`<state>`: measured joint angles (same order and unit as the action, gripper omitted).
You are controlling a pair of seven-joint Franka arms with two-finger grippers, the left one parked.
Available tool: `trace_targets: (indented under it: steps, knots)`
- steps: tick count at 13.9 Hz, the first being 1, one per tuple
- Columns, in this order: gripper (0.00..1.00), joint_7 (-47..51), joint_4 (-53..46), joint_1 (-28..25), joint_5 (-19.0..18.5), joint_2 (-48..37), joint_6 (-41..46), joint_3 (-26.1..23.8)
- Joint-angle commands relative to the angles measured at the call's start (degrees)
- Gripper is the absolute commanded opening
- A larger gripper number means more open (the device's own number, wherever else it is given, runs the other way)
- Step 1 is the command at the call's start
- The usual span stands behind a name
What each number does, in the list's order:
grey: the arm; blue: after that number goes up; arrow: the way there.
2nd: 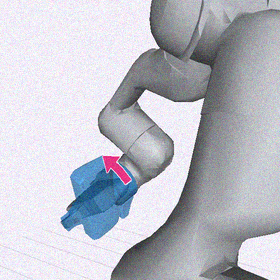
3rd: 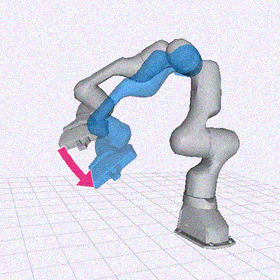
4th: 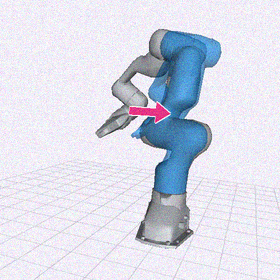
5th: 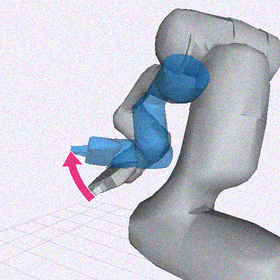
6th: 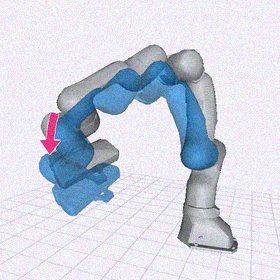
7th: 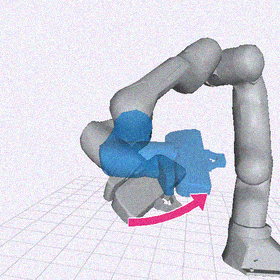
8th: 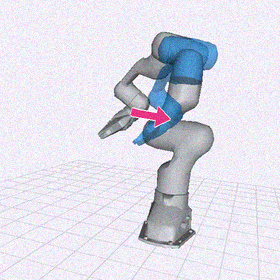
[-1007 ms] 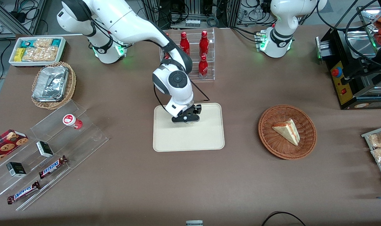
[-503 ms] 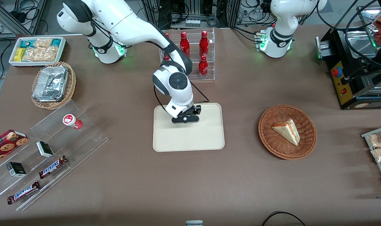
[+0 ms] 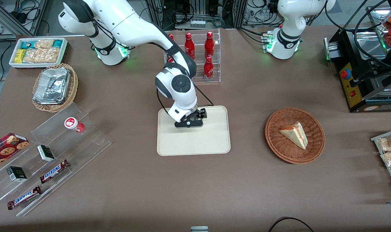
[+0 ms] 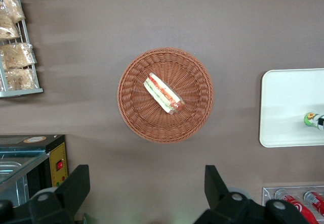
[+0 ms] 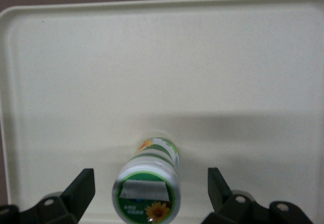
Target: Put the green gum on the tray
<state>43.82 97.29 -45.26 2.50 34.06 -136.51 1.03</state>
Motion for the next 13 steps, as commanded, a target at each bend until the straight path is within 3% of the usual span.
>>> trace_targets:
  steps: [1, 5, 13]
  knots:
    - [0.99, -0.7, 3.9, 2.4, 0.8, -8.0, 2.9, -0.2]
    - [0.99, -5.7, 12.9, 5.2, 0.8, -20.3, 5.6, -0.2]
    - [0.99, -21.1, 12.7, 19.3, 0.9, -36.1, 29.3, -0.2]
